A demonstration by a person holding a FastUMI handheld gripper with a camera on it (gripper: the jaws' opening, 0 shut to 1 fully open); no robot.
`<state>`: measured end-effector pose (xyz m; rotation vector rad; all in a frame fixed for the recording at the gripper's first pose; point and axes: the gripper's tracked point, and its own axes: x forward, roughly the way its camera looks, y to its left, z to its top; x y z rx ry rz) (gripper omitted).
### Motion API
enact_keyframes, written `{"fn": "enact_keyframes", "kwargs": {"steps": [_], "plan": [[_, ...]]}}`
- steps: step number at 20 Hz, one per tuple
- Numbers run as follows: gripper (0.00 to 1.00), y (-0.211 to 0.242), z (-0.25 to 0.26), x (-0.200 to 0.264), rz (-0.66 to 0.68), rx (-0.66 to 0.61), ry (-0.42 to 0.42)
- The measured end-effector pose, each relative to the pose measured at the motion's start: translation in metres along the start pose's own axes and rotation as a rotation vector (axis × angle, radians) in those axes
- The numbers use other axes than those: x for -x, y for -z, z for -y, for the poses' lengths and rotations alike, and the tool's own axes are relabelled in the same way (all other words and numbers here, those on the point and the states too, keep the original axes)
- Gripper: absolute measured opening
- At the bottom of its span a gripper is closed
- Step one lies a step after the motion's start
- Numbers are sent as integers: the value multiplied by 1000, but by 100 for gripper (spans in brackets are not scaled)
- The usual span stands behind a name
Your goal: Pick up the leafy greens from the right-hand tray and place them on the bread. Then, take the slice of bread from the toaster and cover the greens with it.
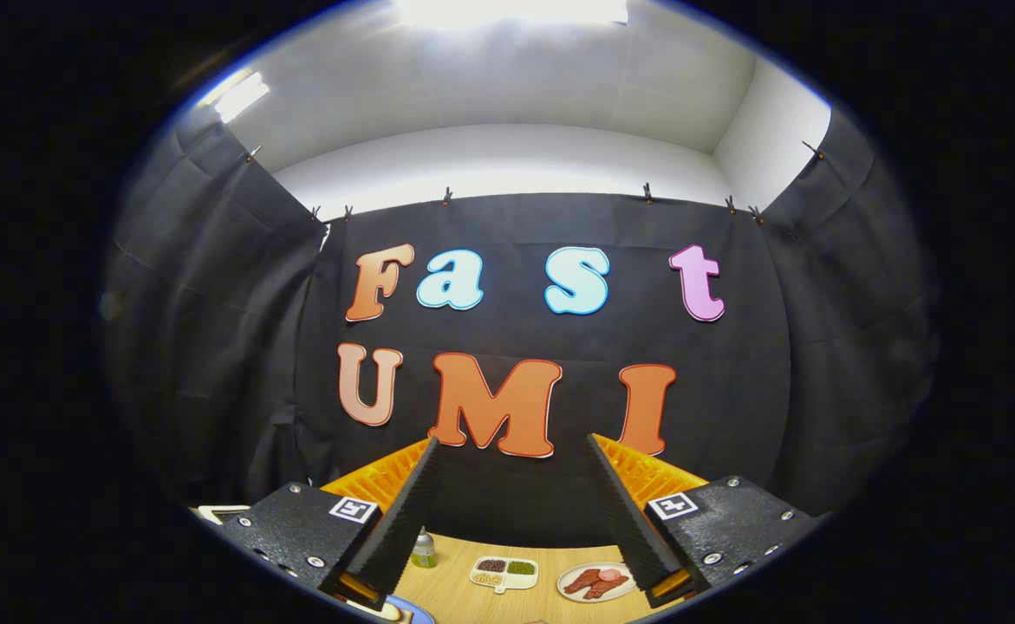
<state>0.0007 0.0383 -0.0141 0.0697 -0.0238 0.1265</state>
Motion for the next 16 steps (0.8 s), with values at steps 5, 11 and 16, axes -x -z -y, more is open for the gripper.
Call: {"fn": "enact_keyframes", "kwargs": {"steps": [5, 11, 16], "plan": [[98, -4, 0, 3, 10, -1, 12], [98, -6, 8, 6, 23, 9, 49], [98, -7, 9, 7, 26, 21, 63]]}}
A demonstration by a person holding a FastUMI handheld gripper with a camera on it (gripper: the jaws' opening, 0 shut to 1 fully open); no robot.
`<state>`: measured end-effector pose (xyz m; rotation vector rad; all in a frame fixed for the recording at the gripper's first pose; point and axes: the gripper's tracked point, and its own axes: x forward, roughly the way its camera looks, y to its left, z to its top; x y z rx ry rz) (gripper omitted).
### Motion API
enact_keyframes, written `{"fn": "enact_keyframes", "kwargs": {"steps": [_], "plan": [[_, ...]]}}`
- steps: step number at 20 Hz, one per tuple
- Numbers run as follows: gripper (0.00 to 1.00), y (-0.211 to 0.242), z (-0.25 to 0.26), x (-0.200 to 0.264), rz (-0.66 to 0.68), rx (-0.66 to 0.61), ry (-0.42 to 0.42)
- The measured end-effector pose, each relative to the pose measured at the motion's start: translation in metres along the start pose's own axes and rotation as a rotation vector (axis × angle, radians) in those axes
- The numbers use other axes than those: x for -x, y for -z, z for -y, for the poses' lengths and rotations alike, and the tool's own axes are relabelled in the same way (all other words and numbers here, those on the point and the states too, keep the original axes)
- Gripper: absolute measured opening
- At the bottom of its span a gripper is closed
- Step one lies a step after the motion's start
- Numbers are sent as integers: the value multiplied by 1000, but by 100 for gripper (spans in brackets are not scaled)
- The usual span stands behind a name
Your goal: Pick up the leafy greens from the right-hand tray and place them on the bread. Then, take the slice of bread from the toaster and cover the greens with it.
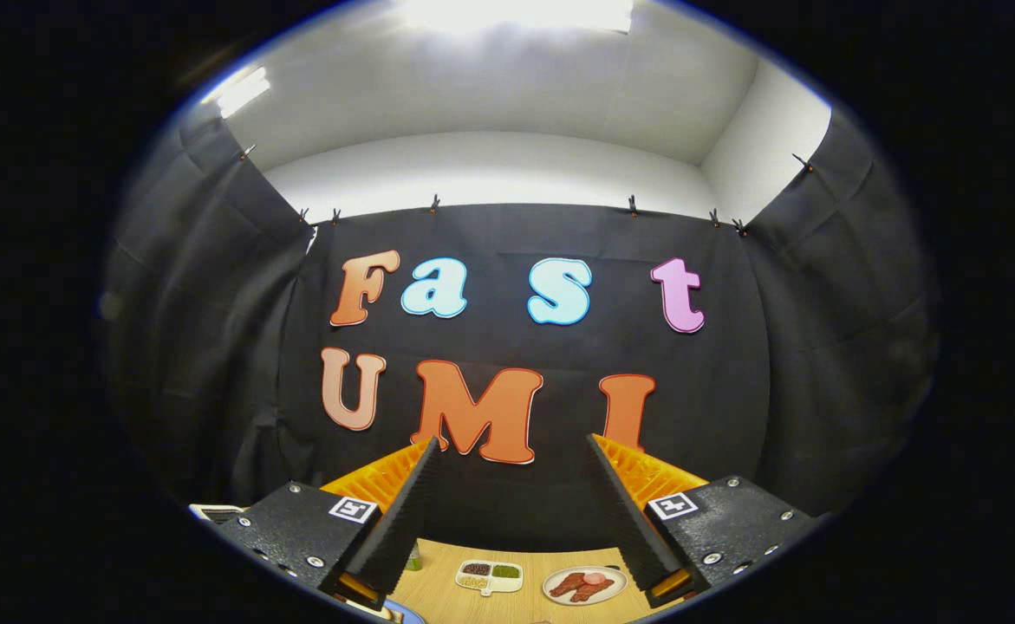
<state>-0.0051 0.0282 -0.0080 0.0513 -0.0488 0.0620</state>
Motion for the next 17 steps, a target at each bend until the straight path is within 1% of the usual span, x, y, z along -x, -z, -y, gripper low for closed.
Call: {"fn": "enact_keyframes", "kwargs": {"steps": [5, 9, 17], "plan": [[98, 10, 4, 2, -11, -2, 15], [98, 22, 12, 8, -47, 8, 25], [99, 31, 23, 15, -62, 22, 43]]}}
